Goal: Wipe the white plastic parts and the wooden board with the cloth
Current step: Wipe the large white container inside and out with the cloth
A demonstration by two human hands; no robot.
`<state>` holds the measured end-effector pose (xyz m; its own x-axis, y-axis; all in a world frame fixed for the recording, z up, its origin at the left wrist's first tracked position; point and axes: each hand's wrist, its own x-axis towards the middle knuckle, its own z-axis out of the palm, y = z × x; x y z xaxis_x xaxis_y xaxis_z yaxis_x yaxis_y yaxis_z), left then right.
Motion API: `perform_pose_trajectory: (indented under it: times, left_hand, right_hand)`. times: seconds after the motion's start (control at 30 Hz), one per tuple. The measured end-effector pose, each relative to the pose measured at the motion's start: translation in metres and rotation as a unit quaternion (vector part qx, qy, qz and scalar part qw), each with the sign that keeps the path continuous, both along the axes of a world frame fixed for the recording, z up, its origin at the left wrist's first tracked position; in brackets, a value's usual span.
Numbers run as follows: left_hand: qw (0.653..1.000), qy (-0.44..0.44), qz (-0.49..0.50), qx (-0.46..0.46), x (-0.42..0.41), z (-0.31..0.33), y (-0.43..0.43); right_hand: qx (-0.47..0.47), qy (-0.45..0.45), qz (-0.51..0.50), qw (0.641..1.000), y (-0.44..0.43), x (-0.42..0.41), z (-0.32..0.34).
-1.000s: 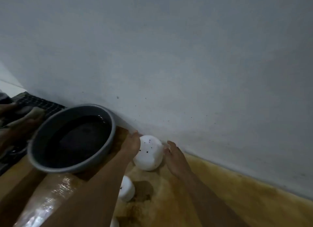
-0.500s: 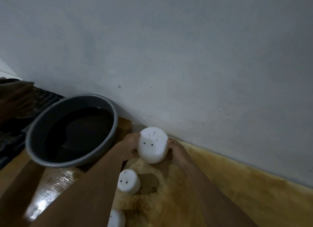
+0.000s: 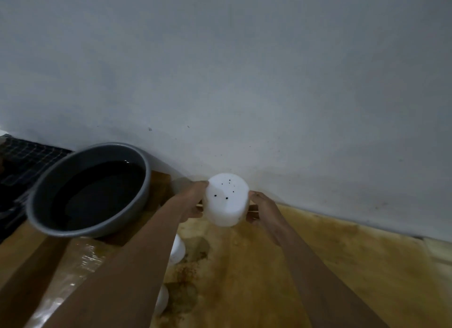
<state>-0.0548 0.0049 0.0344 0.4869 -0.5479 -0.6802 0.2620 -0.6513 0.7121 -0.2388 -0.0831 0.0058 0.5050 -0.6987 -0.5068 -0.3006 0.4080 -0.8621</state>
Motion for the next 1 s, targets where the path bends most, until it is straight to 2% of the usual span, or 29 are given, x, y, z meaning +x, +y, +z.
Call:
perform_pose_trajectory:
  times: [0.23, 0.53, 0.63, 0.93, 1.0]
  left_hand:
    - [0.997, -0.024, -0.067, -0.016, -0.104, 0.008, 0.017]
    - [0.994, -0.038, -0.098, -0.016, -0.227, -0.009, 0.055]
    - [0.99, -0.077, -0.114, -0.011, -0.258, -0.02, 0.074]
    - [0.991, -0.039, -0.131, -0.01, -0.309, -0.054, 0.125]
    - [0.987, -0.053, -0.152, -0.015, -0.311, -0.062, 0.13]
  right_hand:
    - [0.004, 0.011, -0.043, 0.999, 0.025, -0.11, 0.009]
    - [0.028, 0.042, -0.062, 0.997, 0.066, -0.236, 0.001]
    - [0.044, 0.054, -0.061, 0.996, 0.085, -0.264, -0.004]
    - [0.078, 0.075, -0.112, 0.988, 0.136, -0.313, -0.036]
    - [0.09, 0.069, -0.133, 0.985, 0.144, -0.317, -0.041]
